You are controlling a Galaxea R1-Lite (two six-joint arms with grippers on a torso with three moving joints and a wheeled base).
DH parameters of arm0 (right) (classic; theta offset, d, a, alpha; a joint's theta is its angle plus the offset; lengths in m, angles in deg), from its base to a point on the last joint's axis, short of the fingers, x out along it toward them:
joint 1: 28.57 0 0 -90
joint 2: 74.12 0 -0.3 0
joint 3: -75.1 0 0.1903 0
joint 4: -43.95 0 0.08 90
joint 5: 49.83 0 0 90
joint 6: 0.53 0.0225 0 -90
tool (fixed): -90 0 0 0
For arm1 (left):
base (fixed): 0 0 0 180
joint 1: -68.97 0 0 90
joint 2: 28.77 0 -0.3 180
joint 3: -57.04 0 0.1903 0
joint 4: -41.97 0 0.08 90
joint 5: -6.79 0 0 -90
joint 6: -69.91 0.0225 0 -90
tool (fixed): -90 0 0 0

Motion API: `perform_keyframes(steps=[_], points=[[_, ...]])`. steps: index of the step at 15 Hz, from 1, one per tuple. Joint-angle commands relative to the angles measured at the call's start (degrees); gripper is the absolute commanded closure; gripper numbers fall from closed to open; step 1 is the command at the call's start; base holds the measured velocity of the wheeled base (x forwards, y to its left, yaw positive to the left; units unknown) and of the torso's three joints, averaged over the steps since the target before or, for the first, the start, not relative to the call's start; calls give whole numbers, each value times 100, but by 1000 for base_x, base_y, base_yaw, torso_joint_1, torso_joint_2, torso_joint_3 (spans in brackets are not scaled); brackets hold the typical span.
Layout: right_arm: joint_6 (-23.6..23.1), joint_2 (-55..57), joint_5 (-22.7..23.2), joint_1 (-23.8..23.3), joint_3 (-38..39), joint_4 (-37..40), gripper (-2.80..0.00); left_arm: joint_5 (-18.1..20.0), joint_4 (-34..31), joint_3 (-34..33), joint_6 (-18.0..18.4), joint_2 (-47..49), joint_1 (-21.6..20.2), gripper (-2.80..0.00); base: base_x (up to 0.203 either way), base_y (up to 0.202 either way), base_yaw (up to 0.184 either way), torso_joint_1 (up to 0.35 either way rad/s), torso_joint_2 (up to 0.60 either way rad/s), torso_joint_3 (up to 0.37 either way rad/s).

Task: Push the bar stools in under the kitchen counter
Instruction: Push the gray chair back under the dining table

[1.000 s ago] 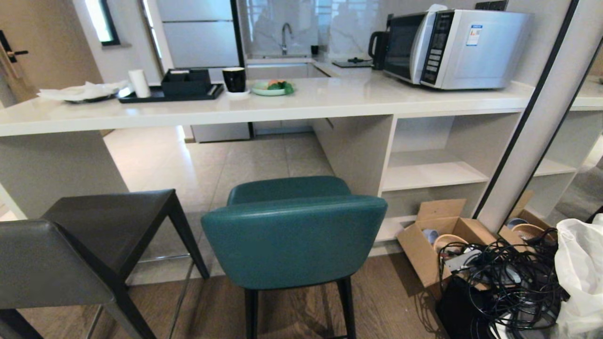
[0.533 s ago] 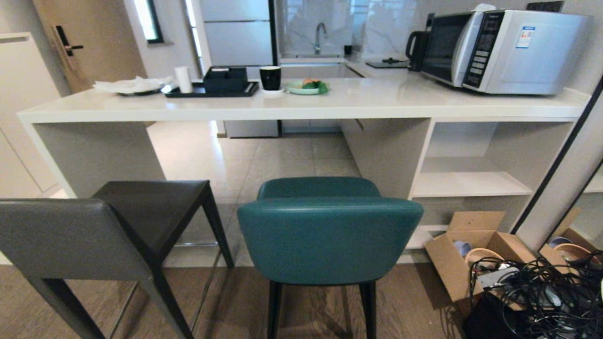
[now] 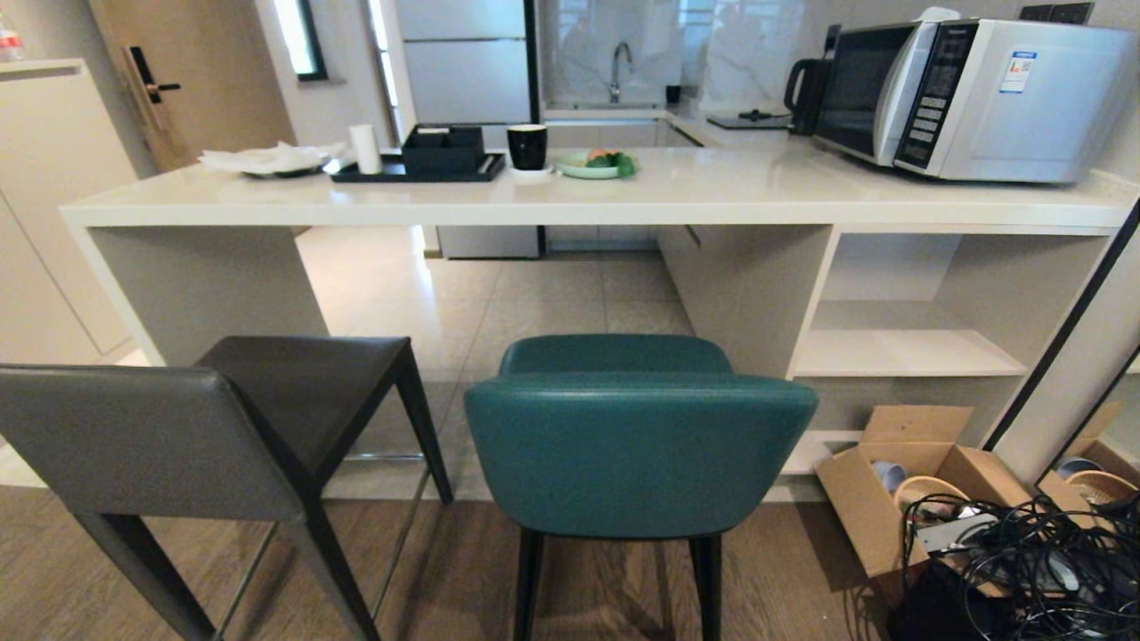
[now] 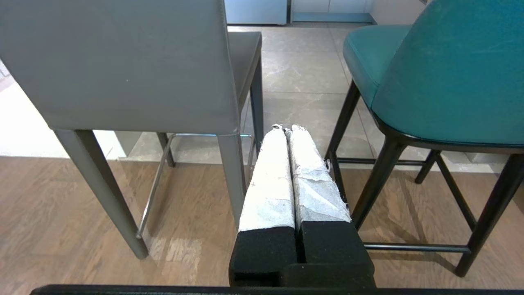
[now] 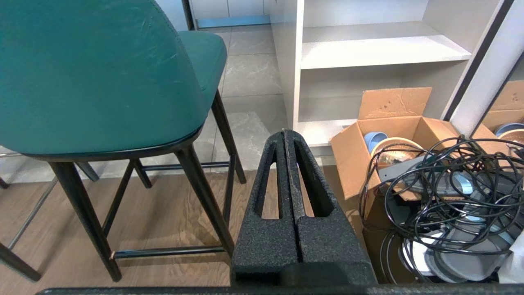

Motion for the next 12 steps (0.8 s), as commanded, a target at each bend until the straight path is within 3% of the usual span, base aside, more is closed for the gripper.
perform_keyframes(steps=[1,5,12], points=[[0,7,-1,0,0,-4,0,-2,2,0,5,10,2,0,0,0,0,0,0,0],[0,7,-1,0,0,-4,0,-10,2,0,-35,15,2,0,0,20,-4,1,0,0],[8,-1,-1,0,0,-4,0,-15,2,0,-43,6,2,0,0,188,-3,2,1,5]])
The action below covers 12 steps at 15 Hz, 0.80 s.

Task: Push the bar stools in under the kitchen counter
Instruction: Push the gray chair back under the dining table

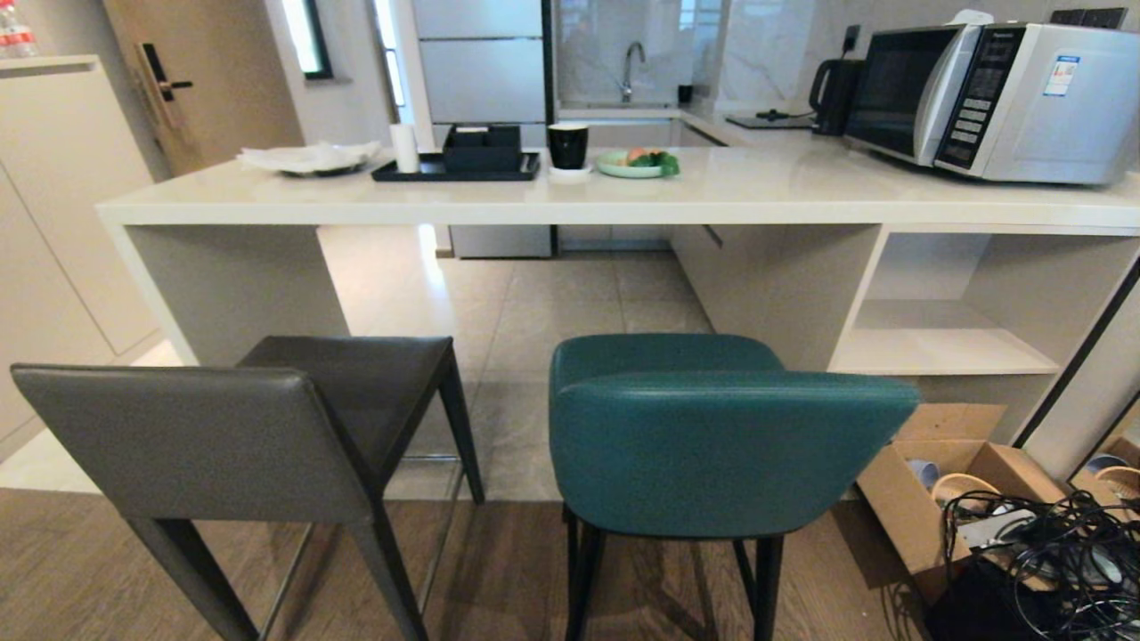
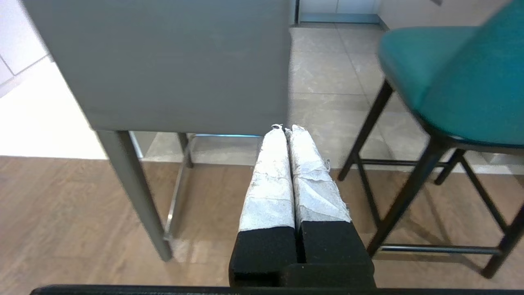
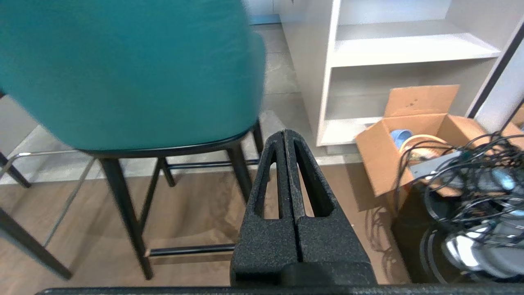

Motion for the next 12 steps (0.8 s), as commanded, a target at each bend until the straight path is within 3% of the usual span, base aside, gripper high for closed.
perform_keyframes(steps=[1,12], points=[[2,0,-2,0,0,-4,0,-6,4,0,0,14,2,0,0,198,1,2,4,-4],[9,7,-2,0,0,-4,0,-6,2,0,9,15,2,0,0,197,-2,2,2,4]])
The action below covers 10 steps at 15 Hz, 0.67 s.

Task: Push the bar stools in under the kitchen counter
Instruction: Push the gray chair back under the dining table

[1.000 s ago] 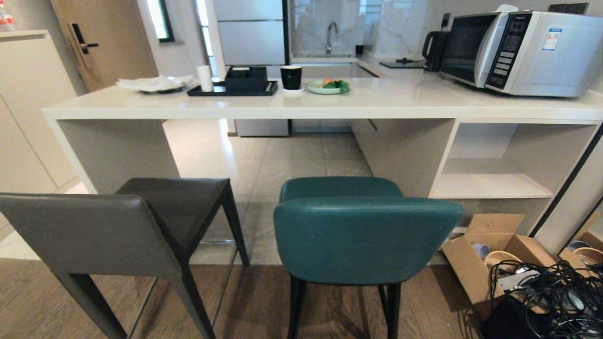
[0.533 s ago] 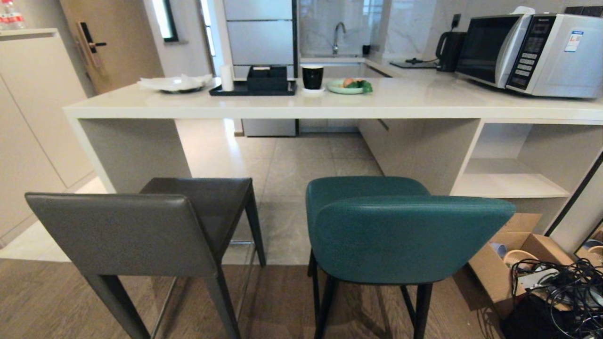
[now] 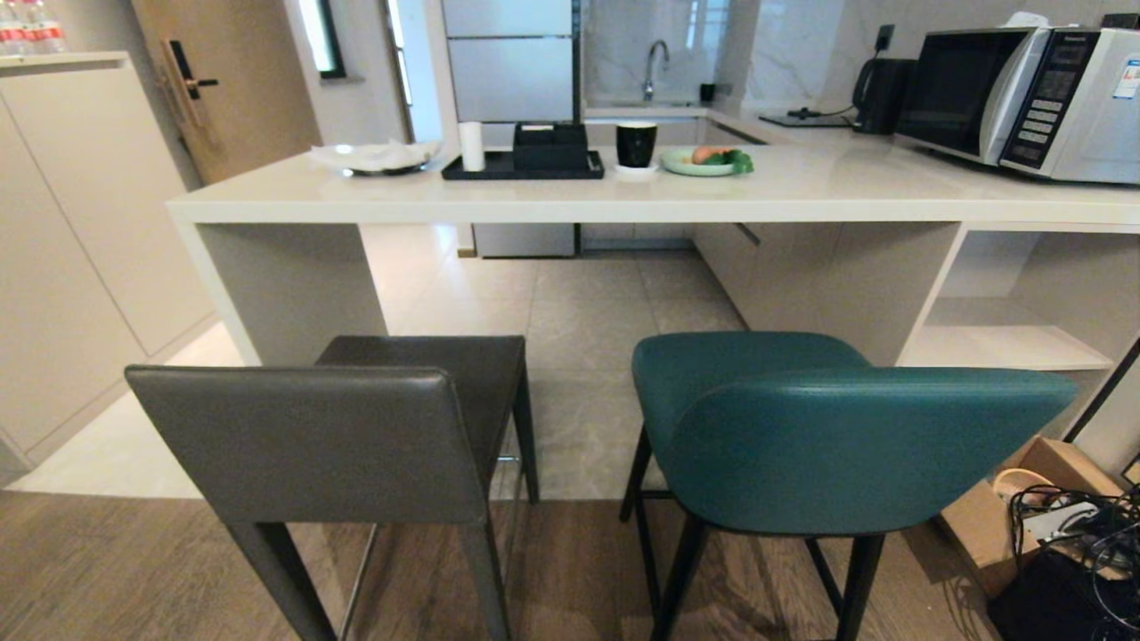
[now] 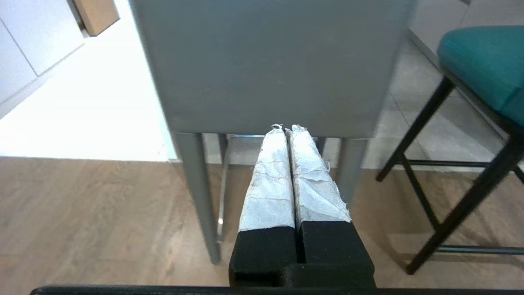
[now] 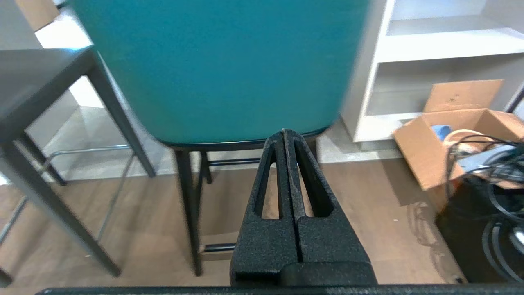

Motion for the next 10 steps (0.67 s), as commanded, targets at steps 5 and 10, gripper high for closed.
perform_keyframes(steps=[5,10], points=[[6,7,-1,0,0,-4,0,-2,2,0,13,13,-1,0,0,199,-3,2,3,4],[6,7,-1,0,0,-4,0,-2,2,0,13,4,-1,0,0,199,-1,1,3,6]])
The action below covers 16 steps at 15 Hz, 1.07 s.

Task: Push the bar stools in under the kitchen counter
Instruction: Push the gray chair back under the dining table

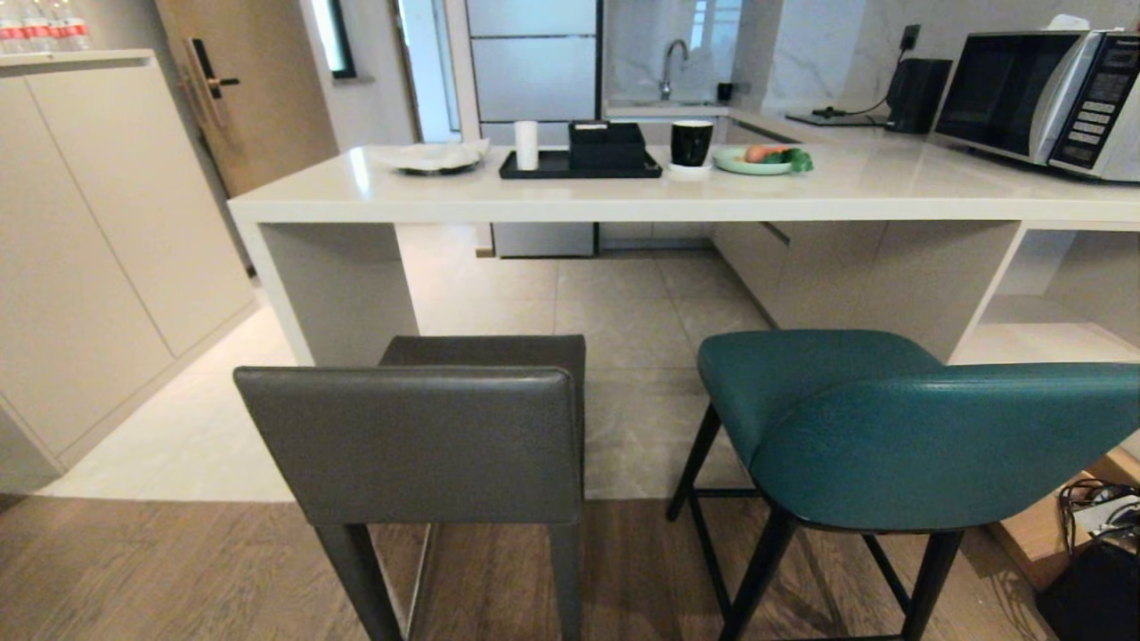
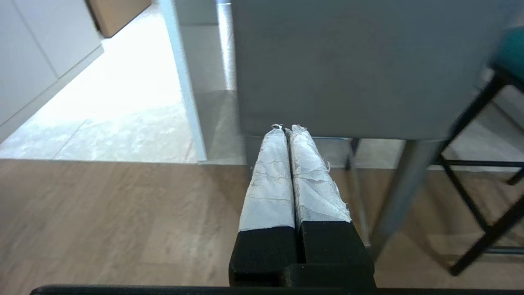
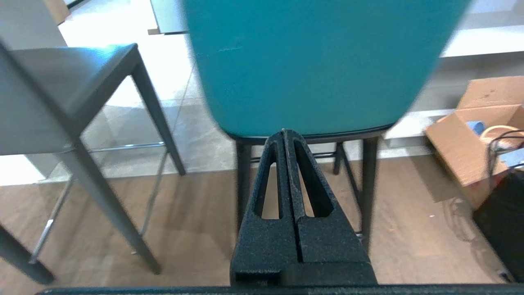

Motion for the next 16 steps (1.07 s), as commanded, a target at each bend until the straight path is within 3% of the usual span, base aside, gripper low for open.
perform_keyframes(steps=[1,16], points=[[0,7,-1,0,0,-1,0,-2,1,0,1,13,-1,0,0,195,1,2,3,-2],[0,7,-1,0,0,-1,0,7,1,0,36,5,-1,0,0,189,-1,3,2,2]])
